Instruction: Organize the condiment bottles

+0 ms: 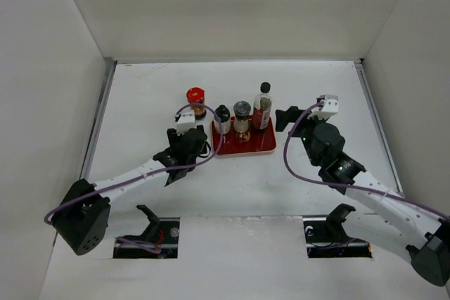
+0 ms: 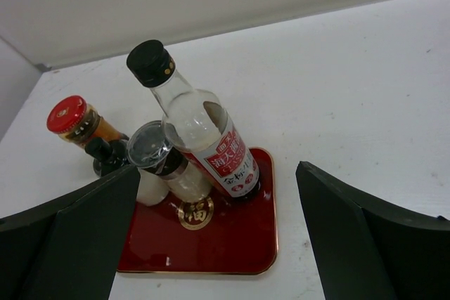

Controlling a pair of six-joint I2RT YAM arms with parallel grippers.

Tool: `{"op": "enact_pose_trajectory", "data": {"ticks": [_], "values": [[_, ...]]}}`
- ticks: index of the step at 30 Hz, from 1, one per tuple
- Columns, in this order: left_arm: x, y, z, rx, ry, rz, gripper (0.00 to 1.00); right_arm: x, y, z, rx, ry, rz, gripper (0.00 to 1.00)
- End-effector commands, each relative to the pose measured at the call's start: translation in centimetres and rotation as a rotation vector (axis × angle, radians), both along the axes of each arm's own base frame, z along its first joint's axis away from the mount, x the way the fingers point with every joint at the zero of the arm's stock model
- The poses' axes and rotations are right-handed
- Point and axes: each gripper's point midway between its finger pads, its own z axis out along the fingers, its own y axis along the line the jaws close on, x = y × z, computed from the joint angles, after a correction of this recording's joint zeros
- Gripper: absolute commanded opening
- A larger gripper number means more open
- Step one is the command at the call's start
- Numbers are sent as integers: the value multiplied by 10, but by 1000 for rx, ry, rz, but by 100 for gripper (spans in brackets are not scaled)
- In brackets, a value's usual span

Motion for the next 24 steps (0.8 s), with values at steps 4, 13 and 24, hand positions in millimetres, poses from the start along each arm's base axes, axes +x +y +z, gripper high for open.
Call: {"op": "enact_pose_trajectory", "data": {"ticks": [4, 13, 24], "values": [[1, -35, 125, -80, -286, -45, 36, -7, -16, 14, 107, -71, -40, 100], [3, -151, 154, -224, -317, -284, 38, 1, -53, -9, 171, -29, -168, 100], [24, -237, 124, -251, -281, -416, 38, 1, -88, -45, 294, 28, -277, 94]]}}
